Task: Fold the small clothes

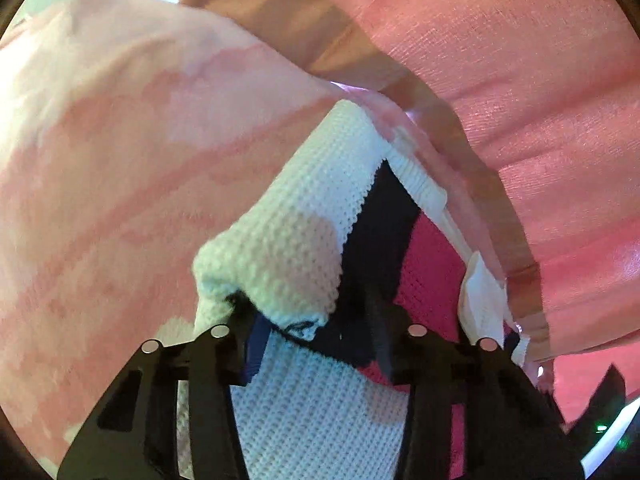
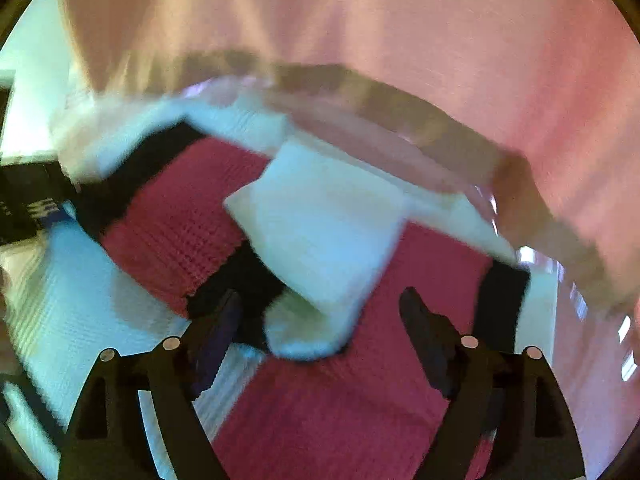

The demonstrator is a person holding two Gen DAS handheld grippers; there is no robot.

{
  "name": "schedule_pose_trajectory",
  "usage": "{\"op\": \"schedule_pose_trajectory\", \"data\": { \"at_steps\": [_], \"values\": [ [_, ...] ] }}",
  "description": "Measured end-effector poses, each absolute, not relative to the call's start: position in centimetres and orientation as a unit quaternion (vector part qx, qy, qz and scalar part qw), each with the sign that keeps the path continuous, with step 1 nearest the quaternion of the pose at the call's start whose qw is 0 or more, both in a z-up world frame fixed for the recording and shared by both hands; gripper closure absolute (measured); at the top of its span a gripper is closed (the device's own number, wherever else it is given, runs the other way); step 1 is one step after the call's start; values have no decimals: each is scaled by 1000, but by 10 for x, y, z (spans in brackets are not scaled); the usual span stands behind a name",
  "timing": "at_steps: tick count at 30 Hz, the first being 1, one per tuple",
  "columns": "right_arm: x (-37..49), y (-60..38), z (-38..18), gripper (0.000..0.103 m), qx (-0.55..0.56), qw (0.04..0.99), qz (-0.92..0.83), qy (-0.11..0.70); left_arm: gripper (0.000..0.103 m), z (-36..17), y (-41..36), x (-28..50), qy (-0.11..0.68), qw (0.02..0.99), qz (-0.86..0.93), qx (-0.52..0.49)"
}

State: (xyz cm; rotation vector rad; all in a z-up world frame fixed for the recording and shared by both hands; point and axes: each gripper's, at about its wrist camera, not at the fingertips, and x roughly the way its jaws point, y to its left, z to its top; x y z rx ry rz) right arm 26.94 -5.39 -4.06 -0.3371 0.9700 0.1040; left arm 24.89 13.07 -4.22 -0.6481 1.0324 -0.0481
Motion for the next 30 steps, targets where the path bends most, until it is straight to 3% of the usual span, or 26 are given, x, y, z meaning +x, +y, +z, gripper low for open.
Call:
{"op": "schedule_pose_trajectory", "data": {
  "at_steps": [2, 3, 5, 9, 12, 15, 20, 21, 23, 24, 25, 30],
  "values": [
    [276, -52, -41, 70, -189, 873, 29, 448, 70, -44, 129, 251, 488, 821, -20, -294],
    [282, -64, -36, 95, -165, 876, 20, 453, 73, -45, 130, 251, 489, 824, -17, -287],
    [283, -104, -17, 97, -74, 894, 4, 443, 80, -46, 132, 256, 491, 827, -15, -274],
    [265, -190, -28, 96, 78, 878, -23, 473, 78, -51, 137, 256, 493, 820, -25, -290],
    [254, -212, -63, 84, 110, 851, 9, 514, 78, -50, 129, 254, 487, 831, -15, -269],
    [249, -227, -57, 53, 156, 848, 30, 505, 76, -45, 120, 252, 481, 836, -11, -263],
    [251, -246, -55, 45, 218, 838, 35, 498, 76, -42, 126, 252, 470, 820, -20, -327],
    [251, -250, -59, 48, 222, 836, 35, 501, 78, -42, 127, 253, 471, 818, -14, -329],
    [251, -255, -63, 69, 226, 837, 28, 497, 83, -46, 130, 255, 470, 815, -4, -338],
    [257, -258, -64, 91, 223, 839, 20, 496, 90, -47, 132, 255, 468, 816, 4, -340],
    [257, -261, -62, 96, 225, 840, 19, 493, 92, -46, 132, 255, 465, 817, 5, -341],
    [248, -256, 11, 97, 202, 895, 58, 393, 94, -12, 132, 246, 418, 855, 10, -307]
  ]
}}
